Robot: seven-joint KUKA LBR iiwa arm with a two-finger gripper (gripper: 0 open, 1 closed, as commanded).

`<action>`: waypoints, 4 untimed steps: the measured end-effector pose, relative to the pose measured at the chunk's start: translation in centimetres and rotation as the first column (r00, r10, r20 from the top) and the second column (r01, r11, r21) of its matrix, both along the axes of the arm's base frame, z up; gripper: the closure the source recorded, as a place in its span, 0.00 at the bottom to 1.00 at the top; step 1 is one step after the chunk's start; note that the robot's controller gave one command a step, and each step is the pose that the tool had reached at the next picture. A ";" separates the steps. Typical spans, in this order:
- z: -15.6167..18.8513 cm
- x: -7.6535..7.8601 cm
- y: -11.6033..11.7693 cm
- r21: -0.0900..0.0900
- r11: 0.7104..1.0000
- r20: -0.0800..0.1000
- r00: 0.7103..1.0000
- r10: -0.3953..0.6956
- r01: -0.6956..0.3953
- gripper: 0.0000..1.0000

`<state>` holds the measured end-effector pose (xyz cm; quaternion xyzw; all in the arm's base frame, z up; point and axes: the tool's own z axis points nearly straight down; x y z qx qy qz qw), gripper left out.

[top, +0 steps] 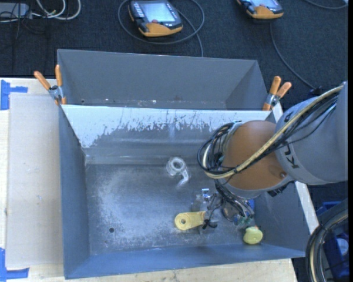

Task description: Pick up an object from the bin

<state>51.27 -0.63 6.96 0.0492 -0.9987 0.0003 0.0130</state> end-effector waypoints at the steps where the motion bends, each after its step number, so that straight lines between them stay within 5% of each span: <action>1: 0.0 0.0 0.0 0.000 1.000 0.000 1.000 -0.001 0.001 1.00; 2: 0.0 0.0 0.0 0.000 1.000 0.000 1.000 -0.003 0.003 1.00; 4: 0.2 -3.5 0.3 0.003 1.000 0.004 1.000 0.025 -0.025 1.00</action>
Offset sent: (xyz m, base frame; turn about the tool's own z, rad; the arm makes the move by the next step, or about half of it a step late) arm 0.0000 0.0000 0.0000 0.0000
